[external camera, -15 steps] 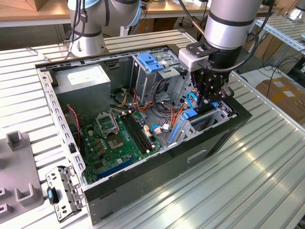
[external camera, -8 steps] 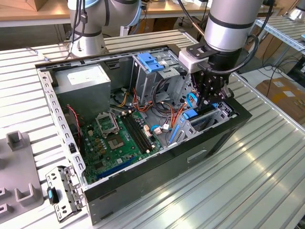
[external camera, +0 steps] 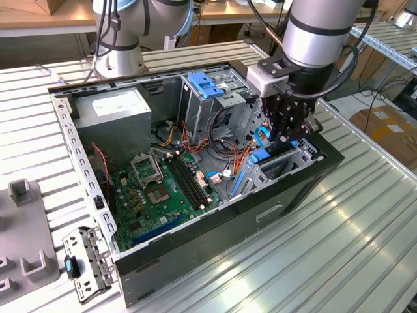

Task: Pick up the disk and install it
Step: 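Insert the second disk wire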

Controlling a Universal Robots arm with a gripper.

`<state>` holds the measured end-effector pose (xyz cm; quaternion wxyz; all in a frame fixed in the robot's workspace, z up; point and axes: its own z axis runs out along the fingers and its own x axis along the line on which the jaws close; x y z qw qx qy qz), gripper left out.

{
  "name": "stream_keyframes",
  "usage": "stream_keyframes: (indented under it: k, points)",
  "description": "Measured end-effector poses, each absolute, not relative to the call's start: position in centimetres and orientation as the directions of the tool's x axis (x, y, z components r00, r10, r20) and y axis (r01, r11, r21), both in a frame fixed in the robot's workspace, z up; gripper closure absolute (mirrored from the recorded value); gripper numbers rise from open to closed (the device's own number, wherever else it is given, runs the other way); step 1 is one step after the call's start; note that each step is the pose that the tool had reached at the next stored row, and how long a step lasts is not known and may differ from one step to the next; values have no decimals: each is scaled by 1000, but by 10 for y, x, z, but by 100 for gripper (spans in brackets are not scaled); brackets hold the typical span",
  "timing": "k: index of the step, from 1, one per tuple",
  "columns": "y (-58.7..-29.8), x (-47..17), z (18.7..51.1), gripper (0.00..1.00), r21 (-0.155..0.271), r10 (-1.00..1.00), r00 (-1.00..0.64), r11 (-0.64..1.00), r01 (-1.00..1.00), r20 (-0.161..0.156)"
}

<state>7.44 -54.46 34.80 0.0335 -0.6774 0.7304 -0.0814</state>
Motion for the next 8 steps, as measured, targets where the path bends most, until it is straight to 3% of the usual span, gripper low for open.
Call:
stream_keyframes:
  k: [5, 7, 8]
  points:
    - [-545, 75, 354, 78, -164, -995, -80, 69, -984, 61]
    - [-545, 75, 354, 89, -164, -995, -80, 69, -984, 62]
    - [-545, 75, 354, 89, -164, -995, -80, 69, -984, 62]
